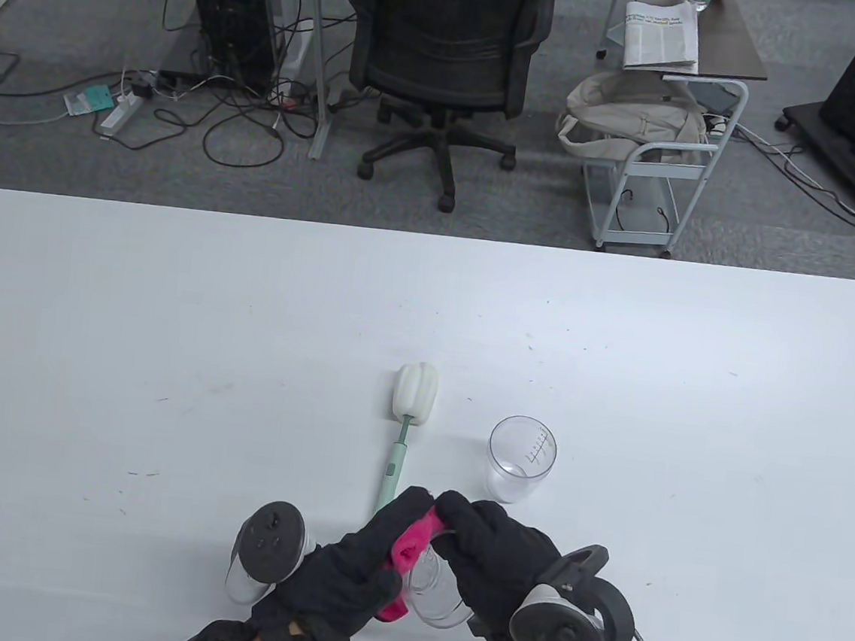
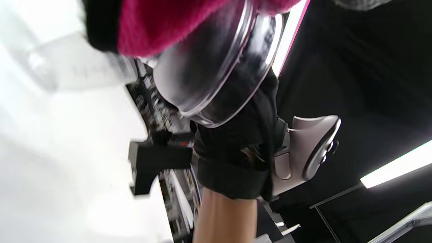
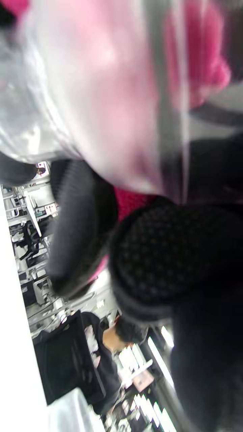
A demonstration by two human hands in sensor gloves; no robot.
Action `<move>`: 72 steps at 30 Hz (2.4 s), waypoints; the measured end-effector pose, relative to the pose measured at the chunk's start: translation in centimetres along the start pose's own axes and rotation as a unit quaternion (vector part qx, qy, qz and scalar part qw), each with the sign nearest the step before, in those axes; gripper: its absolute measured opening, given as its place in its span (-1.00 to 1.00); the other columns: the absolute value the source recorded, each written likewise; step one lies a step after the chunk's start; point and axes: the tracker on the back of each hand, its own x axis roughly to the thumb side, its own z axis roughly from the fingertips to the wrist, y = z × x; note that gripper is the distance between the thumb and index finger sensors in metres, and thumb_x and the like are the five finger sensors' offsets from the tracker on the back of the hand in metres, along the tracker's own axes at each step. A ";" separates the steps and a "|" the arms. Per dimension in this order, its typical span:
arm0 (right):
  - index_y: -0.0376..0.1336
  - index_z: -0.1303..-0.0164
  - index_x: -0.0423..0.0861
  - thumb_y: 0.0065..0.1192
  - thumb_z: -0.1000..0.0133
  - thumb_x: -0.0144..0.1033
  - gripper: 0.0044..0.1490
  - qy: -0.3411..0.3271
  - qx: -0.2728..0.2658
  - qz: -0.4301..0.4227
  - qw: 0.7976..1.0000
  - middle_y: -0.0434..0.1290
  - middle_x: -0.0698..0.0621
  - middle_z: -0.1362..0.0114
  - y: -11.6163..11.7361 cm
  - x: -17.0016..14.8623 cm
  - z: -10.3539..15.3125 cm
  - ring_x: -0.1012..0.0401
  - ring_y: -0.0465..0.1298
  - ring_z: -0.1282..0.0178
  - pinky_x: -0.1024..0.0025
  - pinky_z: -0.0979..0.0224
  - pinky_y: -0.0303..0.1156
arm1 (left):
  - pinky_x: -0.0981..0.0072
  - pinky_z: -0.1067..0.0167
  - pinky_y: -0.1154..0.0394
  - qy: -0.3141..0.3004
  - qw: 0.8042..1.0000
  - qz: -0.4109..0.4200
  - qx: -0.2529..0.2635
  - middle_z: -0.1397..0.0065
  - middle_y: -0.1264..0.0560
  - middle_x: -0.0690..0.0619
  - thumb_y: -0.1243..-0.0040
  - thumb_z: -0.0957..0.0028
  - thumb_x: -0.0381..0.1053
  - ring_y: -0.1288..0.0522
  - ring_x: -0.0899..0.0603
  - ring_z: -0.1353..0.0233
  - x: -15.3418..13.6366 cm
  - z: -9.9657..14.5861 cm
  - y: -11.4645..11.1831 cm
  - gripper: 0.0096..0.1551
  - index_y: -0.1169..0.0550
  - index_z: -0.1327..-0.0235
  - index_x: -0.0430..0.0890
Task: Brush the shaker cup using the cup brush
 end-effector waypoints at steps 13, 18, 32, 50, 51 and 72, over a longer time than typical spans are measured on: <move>0.16 -0.36 -0.16 0.18 -0.29 -0.17 -0.47 0.300 0.123 -0.552 0.768 0.44 -0.07 -0.15 4.7 -3.6 1.5 0.26 0.71 0.14 0.54 0.10 0.75 | -0.20 -0.45 0.74 -0.040 0.966 -0.251 0.036 -0.47 0.75 0.54 0.23 -0.26 0.27 0.88 0.00 -0.50 4.2 0.4 -1.9 -0.29 0.25 -0.46 0.61; 0.04 -0.44 -0.06 0.00 -0.34 -0.14 -0.49 0.280 0.182 -0.606 0.722 0.37 -0.02 -0.25 6.7 -1.7 2.0 0.25 0.67 -0.02 0.51 -0.07 0.72 | -0.22 -0.59 0.57 -0.065 0.980 -0.189 0.014 -0.29 0.87 0.46 0.28 -0.26 0.27 0.84 -0.15 -0.52 3.5 0.1 -1.7 -0.21 0.48 -0.25 0.66; 0.19 -0.24 -0.14 0.08 -0.25 -0.12 -0.53 0.081 0.036 -0.276 0.957 0.48 -0.05 -0.03 3.2 -1.4 0.2 0.17 0.68 0.21 0.42 0.15 0.69 | -0.44 -0.53 0.17 -0.075 0.952 0.291 0.055 -0.80 0.03 -0.12 0.21 -0.19 0.51 0.22 -0.36 -0.77 -0.7 0.0 -0.5 -0.04 0.20 -0.66 0.13; 0.31 -0.16 -0.14 0.21 -0.17 -0.16 -0.54 0.246 0.093 -0.361 0.895 0.57 -0.10 0.03 3.8 -3.3 0.7 0.16 0.74 0.28 0.44 0.24 0.74 | -0.45 -0.45 0.47 -0.166 0.934 -0.302 0.092 -0.76 0.38 0.34 0.02 -0.32 0.12 0.61 -0.22 -0.68 4.5 0.8 -1.2 -0.44 -0.18 -0.58 0.31; 0.28 -0.19 -0.13 0.17 -0.21 -0.13 -0.54 0.257 0.107 -0.395 0.876 0.56 -0.07 0.00 4.1 -3.3 0.8 0.19 0.74 0.24 0.46 0.20 0.74 | -0.45 -0.46 0.45 -0.168 0.932 -0.308 0.091 -0.73 0.43 0.33 0.03 -0.32 0.12 0.62 -0.23 -0.66 4.5 0.8 -1.4 -0.43 -0.15 -0.58 0.33; 0.23 -0.25 -0.12 0.10 -0.26 -0.22 -0.58 0.037 0.029 -0.185 0.982 0.50 -0.12 -0.09 3.4 -0.9 0.4 0.10 0.70 0.13 0.36 0.09 0.70 | -0.53 -0.35 -0.23 0.021 0.948 0.278 0.154 -0.59 -0.30 -0.24 -0.04 -0.29 0.46 -0.19 -0.57 -0.60 -1.0 1.2 1.6 -0.11 -0.07 -0.65 0.01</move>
